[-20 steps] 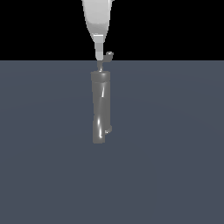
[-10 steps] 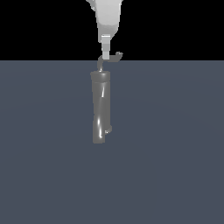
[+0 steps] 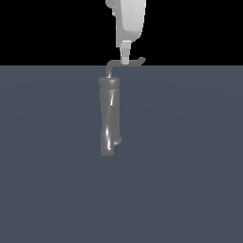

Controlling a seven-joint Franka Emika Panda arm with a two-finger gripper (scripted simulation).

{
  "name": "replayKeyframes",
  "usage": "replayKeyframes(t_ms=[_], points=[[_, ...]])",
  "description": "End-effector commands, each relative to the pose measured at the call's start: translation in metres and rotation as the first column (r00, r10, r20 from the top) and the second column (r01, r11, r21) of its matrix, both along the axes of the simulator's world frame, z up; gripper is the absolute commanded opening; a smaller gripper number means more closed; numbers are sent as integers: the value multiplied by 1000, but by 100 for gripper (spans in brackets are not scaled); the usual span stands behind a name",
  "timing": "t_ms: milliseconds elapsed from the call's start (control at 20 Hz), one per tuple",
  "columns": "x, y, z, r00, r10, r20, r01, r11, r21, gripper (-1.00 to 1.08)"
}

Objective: Turn on the faucet by rotating a designated handle.

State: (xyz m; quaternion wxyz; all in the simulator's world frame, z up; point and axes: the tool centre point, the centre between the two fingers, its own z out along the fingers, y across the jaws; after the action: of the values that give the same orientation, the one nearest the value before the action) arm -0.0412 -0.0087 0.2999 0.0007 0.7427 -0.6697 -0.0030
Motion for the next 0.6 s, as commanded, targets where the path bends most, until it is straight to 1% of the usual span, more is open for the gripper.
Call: replayKeyframes(t_ms=[0, 200, 250, 550], points=[[8, -33, 0, 999, -47, 6, 47, 999, -3, -100], [15, -43, 0, 999, -52, 5, 52, 999, -3, -100], [12, -6, 0, 1000, 7, 1, -7, 1000, 4, -100], [31, -14, 0, 1000, -6, 2, 6, 1000, 2, -100]])
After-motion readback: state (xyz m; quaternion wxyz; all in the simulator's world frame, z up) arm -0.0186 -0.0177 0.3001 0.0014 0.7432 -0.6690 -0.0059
